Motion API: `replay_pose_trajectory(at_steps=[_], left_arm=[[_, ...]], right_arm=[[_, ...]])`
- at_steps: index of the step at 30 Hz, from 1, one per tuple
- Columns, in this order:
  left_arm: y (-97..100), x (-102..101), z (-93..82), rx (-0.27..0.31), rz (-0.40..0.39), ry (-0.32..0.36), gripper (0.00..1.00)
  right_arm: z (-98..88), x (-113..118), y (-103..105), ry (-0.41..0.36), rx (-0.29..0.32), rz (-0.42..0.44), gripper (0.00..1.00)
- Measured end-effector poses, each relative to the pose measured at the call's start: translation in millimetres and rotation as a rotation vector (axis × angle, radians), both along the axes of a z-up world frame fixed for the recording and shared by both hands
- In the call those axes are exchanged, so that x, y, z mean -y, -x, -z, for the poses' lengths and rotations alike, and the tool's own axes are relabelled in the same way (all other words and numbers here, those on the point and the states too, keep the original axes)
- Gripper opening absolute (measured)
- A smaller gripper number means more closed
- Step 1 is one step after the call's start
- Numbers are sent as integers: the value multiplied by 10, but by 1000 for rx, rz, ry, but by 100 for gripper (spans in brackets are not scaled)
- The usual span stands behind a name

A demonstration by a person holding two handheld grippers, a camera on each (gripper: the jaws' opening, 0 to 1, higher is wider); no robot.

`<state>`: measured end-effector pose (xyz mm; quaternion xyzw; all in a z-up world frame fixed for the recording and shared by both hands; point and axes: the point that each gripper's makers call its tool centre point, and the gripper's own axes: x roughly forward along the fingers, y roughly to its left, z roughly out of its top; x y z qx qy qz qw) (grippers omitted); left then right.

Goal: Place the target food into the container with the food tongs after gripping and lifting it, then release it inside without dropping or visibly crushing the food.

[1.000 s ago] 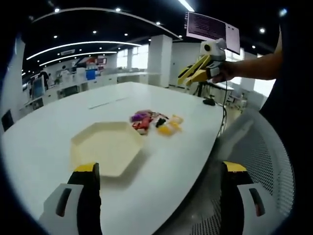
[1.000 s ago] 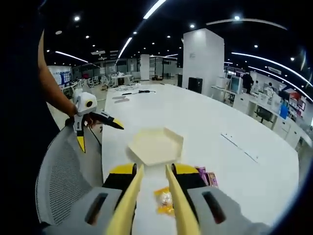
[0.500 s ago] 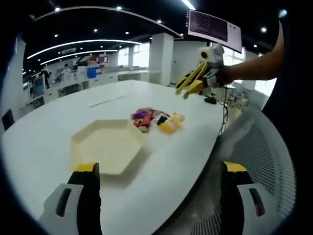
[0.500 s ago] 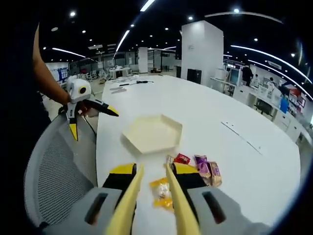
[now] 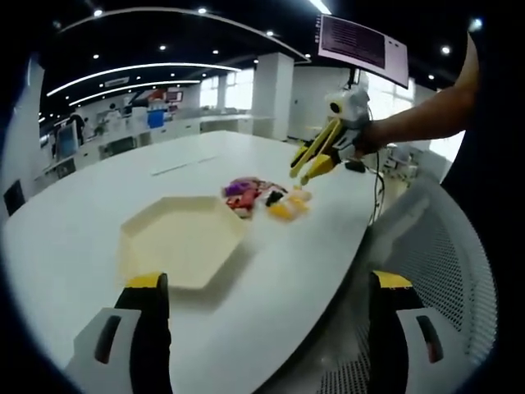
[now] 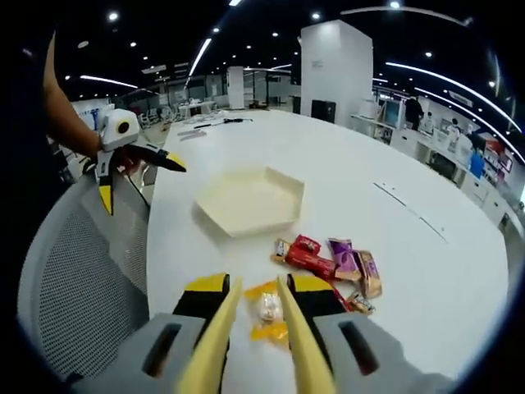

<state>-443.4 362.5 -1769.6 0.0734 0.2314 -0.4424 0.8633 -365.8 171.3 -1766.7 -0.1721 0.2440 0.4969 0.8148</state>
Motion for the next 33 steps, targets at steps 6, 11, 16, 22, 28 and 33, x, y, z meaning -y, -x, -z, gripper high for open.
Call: replay_pose_trajectory(at_steps=[6,11,16,22,28,33], left_arm=[[-6,-3,0,-8,-7,4,97],[-13,-7,-1,-13,-13,8,97],[-19,-13,1,-13,-16,8,97],[-21,-20,9,-19,-20,9,96],[-24,-24,18,-23,-23,7,96],[-28,-29,36,-27,-24,5,96]], right_arm=[[162,9,-8,45,3,-13,27],[298,15,-19,94,14,-31,26],[360,-1,-72,127,39,-34,27],[456,20,-143,154,30,-28,27],[503,6,-171,159,4,-27,28],[543,-9,-205,155,-35,-13,28]])
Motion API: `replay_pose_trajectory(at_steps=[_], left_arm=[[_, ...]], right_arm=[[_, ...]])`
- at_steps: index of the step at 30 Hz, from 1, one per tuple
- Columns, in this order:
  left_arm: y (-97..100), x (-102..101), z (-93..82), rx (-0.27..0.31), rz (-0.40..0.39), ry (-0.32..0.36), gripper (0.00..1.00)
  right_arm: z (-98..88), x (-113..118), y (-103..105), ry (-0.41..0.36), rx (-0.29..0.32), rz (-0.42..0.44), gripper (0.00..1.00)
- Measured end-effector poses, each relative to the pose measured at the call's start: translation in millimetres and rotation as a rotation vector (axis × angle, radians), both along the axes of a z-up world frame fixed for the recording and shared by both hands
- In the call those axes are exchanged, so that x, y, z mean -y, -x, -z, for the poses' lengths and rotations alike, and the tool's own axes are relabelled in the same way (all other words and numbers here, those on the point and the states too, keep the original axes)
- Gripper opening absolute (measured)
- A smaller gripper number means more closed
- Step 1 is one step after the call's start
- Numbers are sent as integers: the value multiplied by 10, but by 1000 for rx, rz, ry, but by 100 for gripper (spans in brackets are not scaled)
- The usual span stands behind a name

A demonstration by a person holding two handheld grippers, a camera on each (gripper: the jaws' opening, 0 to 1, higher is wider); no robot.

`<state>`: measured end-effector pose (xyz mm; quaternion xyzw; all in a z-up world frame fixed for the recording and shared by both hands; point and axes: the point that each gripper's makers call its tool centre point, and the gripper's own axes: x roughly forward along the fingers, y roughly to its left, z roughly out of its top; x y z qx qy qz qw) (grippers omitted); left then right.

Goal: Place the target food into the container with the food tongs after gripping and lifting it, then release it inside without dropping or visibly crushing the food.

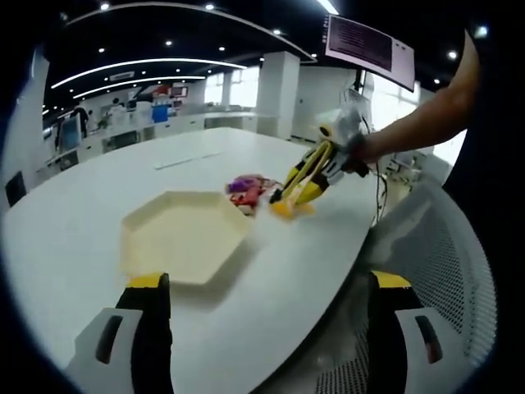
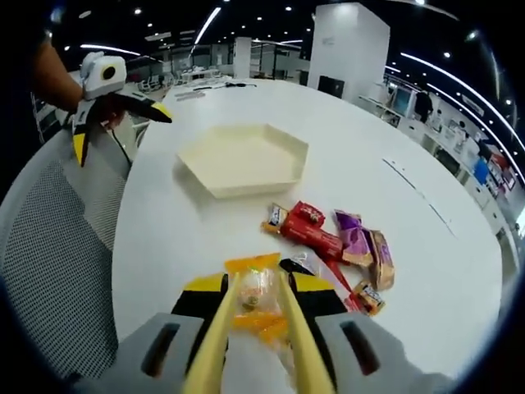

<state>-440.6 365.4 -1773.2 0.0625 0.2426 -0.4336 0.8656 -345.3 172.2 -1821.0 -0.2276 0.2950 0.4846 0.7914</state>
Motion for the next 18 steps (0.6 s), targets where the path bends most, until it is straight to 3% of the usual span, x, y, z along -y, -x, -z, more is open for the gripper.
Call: replay_pose_trajectory(at_steps=[9,18], left_arm=[[3,-5,13,-7,0,-5,95],[5,-7,18,-10,0,-10,95]], right_arm=[[107,-5,21,-2,-96,43,28],[47,-12,17,-21,-122,87,20]])
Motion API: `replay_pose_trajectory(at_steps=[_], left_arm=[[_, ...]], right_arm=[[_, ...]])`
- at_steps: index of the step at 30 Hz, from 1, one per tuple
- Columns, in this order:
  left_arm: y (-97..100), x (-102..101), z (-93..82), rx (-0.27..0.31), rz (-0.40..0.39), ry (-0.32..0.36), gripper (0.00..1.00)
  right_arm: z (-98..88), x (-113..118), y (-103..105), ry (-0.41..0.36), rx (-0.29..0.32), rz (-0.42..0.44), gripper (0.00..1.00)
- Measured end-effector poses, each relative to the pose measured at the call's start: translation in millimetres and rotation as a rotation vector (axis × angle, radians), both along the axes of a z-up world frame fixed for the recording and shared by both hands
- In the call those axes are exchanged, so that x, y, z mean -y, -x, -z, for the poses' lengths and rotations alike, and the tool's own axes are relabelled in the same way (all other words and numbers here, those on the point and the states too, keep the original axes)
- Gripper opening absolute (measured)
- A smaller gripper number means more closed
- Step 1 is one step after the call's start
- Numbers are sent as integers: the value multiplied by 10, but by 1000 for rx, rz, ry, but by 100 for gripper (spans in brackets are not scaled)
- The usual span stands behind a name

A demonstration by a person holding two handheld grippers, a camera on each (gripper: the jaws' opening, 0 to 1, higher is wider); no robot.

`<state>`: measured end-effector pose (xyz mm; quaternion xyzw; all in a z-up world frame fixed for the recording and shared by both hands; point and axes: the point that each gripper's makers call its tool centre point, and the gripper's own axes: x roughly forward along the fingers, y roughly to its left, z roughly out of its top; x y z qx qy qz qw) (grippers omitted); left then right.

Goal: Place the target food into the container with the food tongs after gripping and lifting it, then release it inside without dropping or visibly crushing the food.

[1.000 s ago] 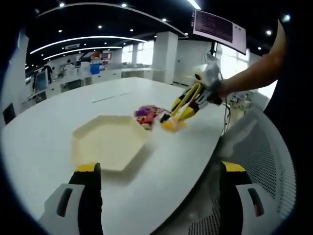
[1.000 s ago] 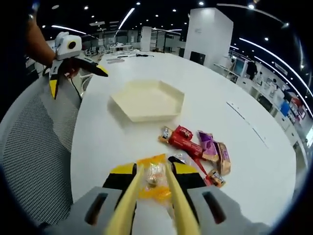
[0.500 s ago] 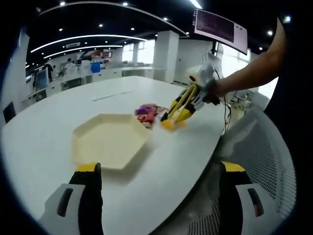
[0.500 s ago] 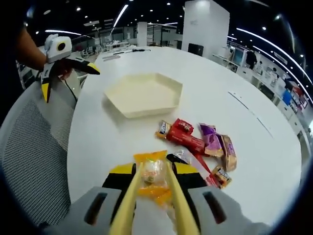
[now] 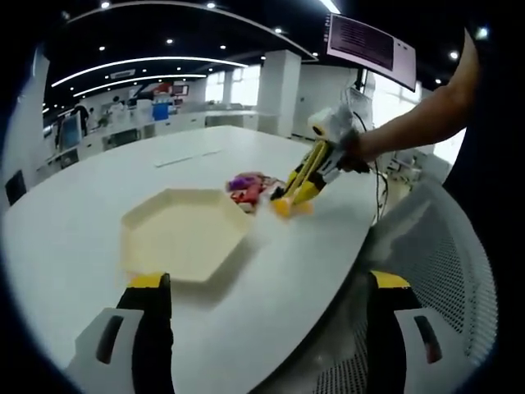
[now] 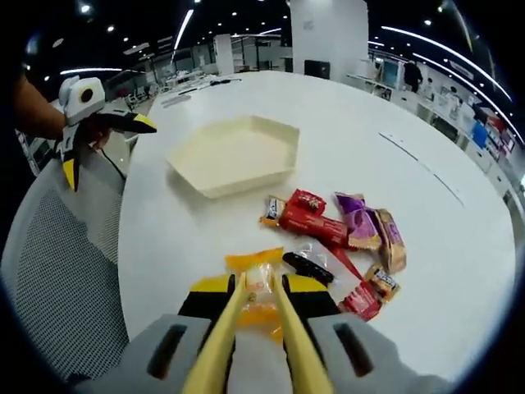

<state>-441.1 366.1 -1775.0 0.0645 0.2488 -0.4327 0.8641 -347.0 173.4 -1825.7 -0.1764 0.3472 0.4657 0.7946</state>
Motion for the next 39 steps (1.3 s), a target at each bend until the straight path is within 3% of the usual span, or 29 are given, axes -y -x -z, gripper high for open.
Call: replay_pose_trajectory(at_steps=[10,17,39], left_arm=[[-9,-1,-7,8,0,0,95],[-3,8,1,6,5,-1,97],[-36,-36,36,34,-6,-50,99]], right_arm=[[-74,53,-6,-26,-12,31,20],[-246,73,-51,-55,-18,50,20],[-715,183,-168,-36,19,64,20]])
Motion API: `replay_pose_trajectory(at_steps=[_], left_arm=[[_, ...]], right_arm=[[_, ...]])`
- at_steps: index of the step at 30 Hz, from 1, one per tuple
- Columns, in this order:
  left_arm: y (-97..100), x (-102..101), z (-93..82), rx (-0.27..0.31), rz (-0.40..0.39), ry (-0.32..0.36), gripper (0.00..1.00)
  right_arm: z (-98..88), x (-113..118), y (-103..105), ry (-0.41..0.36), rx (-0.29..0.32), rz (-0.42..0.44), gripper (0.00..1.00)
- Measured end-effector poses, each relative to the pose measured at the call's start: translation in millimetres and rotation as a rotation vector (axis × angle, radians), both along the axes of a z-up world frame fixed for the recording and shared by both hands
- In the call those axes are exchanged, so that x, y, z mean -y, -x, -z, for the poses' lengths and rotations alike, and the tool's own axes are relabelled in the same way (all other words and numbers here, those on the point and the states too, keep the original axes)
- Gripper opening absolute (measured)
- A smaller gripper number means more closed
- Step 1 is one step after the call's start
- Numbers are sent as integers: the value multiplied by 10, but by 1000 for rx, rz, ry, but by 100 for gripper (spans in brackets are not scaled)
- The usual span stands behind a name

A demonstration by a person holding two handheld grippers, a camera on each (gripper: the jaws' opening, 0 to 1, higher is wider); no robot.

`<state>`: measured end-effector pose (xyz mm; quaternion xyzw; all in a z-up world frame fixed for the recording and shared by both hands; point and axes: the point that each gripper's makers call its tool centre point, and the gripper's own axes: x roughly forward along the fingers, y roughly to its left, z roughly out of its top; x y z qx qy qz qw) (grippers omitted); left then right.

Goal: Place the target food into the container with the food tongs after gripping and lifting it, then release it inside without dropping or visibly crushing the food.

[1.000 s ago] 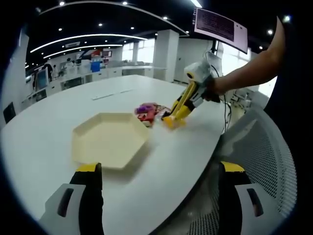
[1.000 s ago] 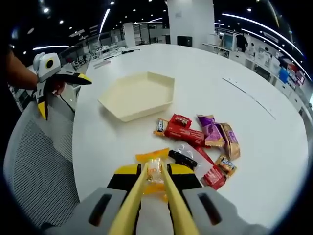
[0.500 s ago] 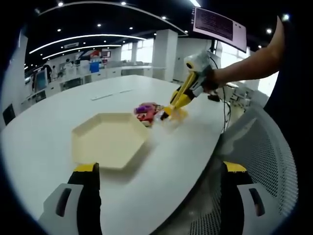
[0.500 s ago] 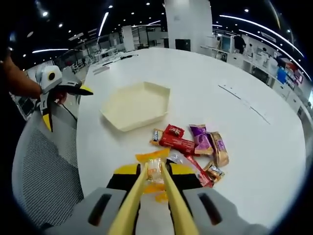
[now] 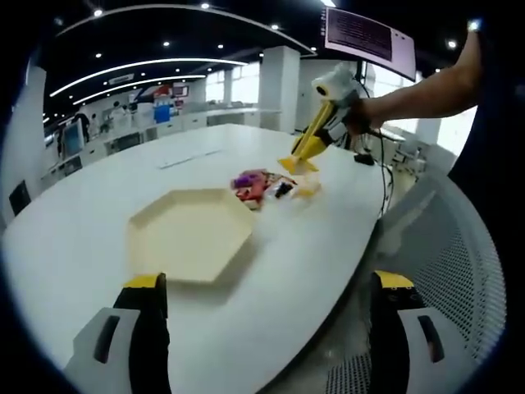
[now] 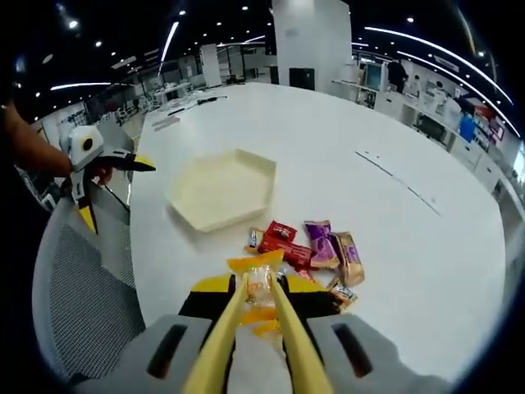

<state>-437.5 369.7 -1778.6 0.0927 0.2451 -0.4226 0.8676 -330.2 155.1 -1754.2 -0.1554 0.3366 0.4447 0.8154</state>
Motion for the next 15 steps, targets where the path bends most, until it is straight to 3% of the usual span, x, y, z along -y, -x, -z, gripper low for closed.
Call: replay_pose_trajectory(at_steps=[9,15], left_arm=[[3,-19,27,8,4,-19,99],[12,-31,43,-2,-5,-20,99]], right_arm=[[-170,-159,-68,7,6,-39,21],[-167,-267,-134,20,-7,-63,21]])
